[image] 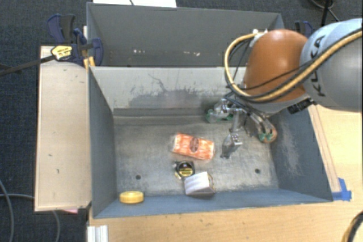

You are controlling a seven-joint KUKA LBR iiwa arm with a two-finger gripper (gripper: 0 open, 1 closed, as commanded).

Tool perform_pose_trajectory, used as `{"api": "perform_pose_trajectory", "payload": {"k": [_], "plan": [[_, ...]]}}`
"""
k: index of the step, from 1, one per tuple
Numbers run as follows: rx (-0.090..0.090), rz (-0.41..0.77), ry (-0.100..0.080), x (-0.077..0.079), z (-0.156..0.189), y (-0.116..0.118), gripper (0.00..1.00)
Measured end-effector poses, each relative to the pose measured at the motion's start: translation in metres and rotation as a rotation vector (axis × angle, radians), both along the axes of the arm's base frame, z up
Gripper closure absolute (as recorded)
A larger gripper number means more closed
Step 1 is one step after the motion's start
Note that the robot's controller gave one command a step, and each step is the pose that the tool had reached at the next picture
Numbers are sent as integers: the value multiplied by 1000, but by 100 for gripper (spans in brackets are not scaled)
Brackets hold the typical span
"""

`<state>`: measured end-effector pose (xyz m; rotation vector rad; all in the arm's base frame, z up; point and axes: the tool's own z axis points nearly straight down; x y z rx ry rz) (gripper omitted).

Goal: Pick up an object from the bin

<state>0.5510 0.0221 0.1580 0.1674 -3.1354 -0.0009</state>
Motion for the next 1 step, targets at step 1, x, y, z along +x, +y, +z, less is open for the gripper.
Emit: {"api": "perform_pose_trajectory", "payload": {"k": [1], "plan": [[0, 10, -17, 3, 35, 1, 0]]}}
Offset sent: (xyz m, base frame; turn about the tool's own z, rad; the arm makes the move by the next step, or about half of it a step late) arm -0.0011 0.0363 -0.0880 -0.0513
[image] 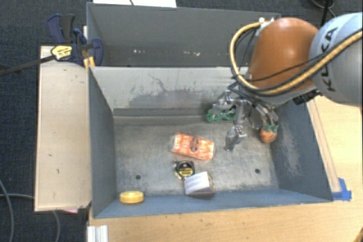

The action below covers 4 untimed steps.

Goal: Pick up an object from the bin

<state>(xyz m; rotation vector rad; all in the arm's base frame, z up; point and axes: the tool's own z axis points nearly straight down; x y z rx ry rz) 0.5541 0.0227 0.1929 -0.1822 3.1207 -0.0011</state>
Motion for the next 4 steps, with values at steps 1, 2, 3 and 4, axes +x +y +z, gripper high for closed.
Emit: {"api": "perform_pose_trajectory", "payload": {"k": [1, 2, 3, 4], "plan": [[1, 25, 8, -2, -72, 21, 0], [2, 24, 6, -13, -119, 59, 100], [2, 24, 6, -13, -119, 59, 100], [0, 21, 13, 6, -2, 60, 100]]}}
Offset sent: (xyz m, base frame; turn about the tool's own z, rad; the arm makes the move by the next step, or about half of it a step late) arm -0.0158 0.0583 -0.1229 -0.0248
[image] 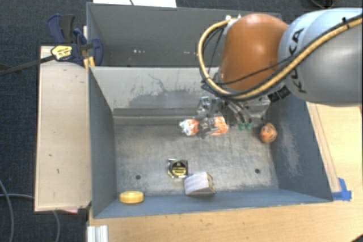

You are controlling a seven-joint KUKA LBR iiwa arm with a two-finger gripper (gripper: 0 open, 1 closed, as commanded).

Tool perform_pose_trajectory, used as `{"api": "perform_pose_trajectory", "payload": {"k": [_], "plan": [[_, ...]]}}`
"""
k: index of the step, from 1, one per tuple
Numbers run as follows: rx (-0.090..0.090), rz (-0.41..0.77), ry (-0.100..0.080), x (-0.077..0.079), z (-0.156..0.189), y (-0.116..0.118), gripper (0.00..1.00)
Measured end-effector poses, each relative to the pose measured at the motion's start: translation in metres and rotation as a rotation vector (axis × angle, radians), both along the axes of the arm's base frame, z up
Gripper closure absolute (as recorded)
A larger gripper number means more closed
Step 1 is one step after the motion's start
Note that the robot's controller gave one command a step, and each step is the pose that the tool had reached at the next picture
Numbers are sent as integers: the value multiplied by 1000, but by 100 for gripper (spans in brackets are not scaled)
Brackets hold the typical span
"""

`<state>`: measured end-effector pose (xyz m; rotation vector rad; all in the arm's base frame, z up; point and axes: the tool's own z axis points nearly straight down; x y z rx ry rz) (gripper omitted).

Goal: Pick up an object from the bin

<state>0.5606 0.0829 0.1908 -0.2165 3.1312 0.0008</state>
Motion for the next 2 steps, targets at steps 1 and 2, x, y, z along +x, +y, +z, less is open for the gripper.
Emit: {"api": "perform_pose_trajectory", "payload": {"k": [1, 2], "plan": [[0, 0, 0, 0, 0, 0, 100], [0, 25, 3, 1, 33, -5, 100]]}}
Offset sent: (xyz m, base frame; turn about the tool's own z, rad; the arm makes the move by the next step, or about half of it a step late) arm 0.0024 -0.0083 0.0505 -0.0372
